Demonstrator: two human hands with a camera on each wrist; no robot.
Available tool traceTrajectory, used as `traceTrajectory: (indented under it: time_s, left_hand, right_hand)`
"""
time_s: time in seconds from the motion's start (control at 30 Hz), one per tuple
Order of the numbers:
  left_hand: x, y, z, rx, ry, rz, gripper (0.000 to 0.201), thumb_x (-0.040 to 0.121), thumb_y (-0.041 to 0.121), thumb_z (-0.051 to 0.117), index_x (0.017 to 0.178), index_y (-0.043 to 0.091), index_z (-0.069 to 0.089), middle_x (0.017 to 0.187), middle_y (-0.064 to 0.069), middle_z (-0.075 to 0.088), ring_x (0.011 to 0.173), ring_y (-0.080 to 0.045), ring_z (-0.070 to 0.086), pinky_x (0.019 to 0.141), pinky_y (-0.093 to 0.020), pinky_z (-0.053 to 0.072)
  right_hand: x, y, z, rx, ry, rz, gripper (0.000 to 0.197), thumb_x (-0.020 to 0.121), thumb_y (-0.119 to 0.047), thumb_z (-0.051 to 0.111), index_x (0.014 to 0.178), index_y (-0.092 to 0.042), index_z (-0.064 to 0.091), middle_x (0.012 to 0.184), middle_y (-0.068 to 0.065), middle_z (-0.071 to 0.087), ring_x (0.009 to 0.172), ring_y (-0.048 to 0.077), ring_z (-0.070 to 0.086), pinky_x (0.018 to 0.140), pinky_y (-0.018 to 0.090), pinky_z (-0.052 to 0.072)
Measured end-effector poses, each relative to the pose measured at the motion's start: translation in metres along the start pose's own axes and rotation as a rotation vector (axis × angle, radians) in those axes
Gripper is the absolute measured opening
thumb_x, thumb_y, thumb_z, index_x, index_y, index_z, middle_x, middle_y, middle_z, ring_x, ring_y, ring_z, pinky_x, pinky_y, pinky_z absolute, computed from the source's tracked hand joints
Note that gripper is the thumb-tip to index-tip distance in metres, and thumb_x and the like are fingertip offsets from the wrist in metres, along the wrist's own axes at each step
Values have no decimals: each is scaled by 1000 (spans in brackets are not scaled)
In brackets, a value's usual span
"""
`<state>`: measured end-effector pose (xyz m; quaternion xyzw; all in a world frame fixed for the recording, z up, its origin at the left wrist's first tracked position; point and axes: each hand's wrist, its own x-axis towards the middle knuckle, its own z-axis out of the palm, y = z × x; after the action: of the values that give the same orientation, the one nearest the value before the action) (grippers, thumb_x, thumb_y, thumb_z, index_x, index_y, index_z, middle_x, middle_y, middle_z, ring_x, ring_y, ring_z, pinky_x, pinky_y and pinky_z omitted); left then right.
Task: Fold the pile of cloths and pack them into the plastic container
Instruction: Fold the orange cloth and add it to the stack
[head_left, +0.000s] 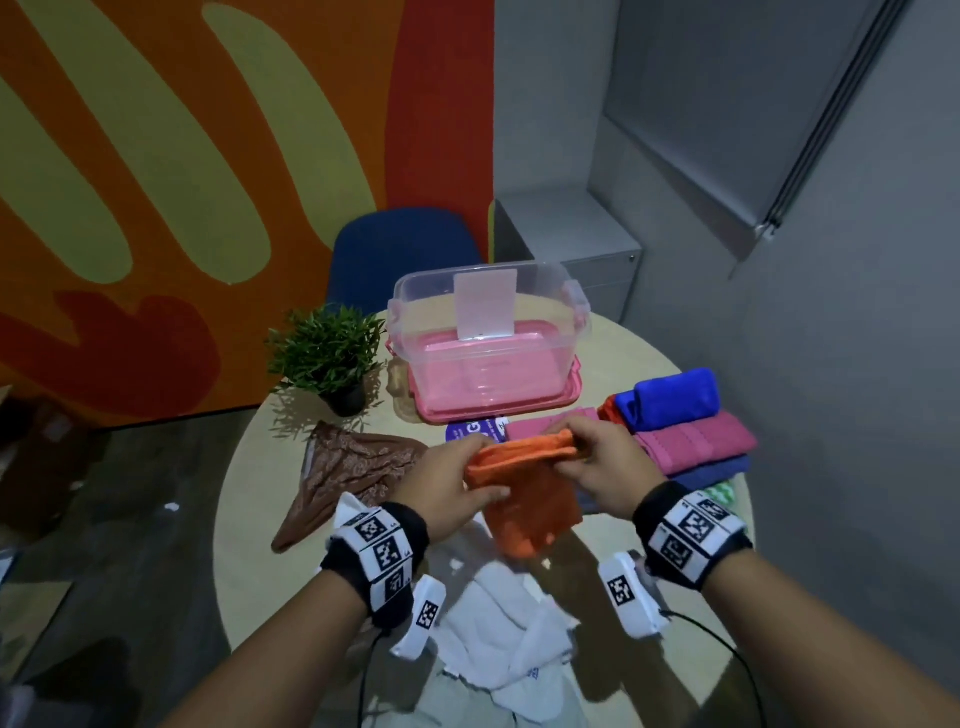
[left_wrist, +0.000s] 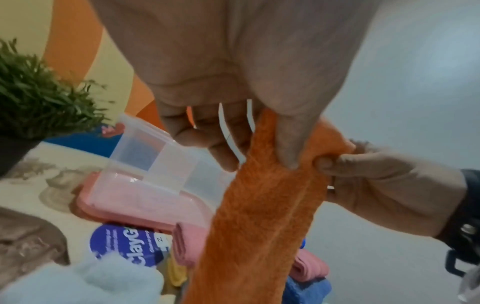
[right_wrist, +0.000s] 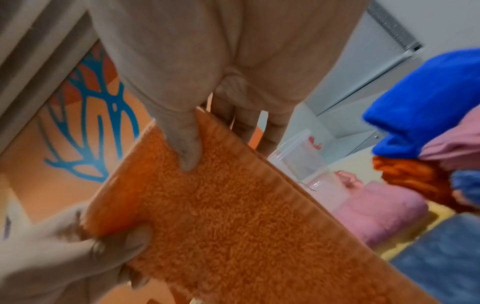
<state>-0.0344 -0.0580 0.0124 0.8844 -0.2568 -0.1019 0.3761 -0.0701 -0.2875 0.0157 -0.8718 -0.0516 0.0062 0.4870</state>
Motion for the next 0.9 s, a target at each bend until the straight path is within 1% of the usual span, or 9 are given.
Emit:
traceTrajectory:
  time_s: [0.07, 0.17, 0.23, 0.3, 0.47, 0.6, 0.73, 0.8, 0.9]
  left_hand:
    - [7, 1, 9, -32, 48, 52, 20, 82, 22, 76, 100, 26, 68, 93, 13, 68, 84, -1, 61, 75, -26, 51]
    - [14, 10, 35, -119, 41, 99, 18, 84, 20, 75, 102, 21, 71, 100, 13, 70, 94, -2, 62, 83, -21, 50]
    - [10, 11, 63, -162, -70, 59, 23, 84, 19, 73, 106, 25, 70, 108, 14, 70, 101, -3, 61, 90, -19, 48]
    - [-2, 8, 97, -220, -266, -34, 21, 84, 18, 70, 102, 26, 67, 104, 11, 71, 100, -6, 63, 93, -29, 50]
    - [-39, -10, 171, -153, -602, -195, 22, 84, 42, 53, 105, 36, 56, 98, 6, 71, 90, -17, 67, 87, -39, 56]
    - [-44, -20, 191, -197, -549, -317, 27, 83, 51, 48, 105, 39, 57, 102, 8, 70, 95, -16, 67, 88, -39, 55]
    - [-21, -22, 195, -147, -386, -340, 9, 94, 45, 52, 91, 36, 54, 94, 4, 67, 88, -19, 63, 81, -33, 51]
    - [-8, -26, 200, -83, -306, -375, 13, 95, 39, 53, 101, 28, 56, 100, 0, 68, 90, -19, 62, 83, -33, 50]
    - [2, -26, 205, -22, -253, -432, 34, 92, 36, 61, 119, 22, 48, 111, 0, 63, 93, -16, 58, 81, -28, 45]
  right_hand:
    - [-11, 8, -21, 27, 45, -6, 33, 75, 13, 68, 89, -17, 67, 84, -1, 69, 80, 7, 64, 76, 24, 51]
    - [-37, 27, -42, 64, 21, 37, 37, 75, 12, 71, 88, -21, 66, 91, 6, 71, 85, 17, 66, 80, 28, 53]
    - [-61, 48, -47, 74, -18, 88, 35, 77, 8, 75, 87, -24, 65, 89, 0, 71, 82, 14, 66, 79, 27, 54]
    - [-90, 77, -42, 55, -105, 159, 34, 78, 5, 74, 84, -27, 65, 83, -8, 67, 77, 8, 61, 76, 25, 50]
    - [-161, 142, -13, 83, -317, 428, 15, 86, -21, 69, 90, -33, 60, 81, -9, 66, 79, 6, 62, 82, 34, 50]
    - [-168, 163, -5, 93, -256, 513, 20, 85, -42, 64, 103, -39, 55, 93, 0, 72, 88, 15, 69, 83, 38, 54]
    - [-141, 173, -3, -2, -107, 531, 29, 92, -32, 64, 116, -38, 49, 90, 0, 68, 89, 16, 66, 82, 33, 52]
    - [-130, 177, 1, -25, -69, 560, 42, 94, -28, 64, 130, -29, 44, 99, -2, 63, 98, 17, 63, 81, 27, 44]
    - [-129, 180, 11, -105, -45, 531, 60, 91, -29, 67, 141, -24, 34, 126, -1, 48, 114, 13, 52, 97, 24, 39]
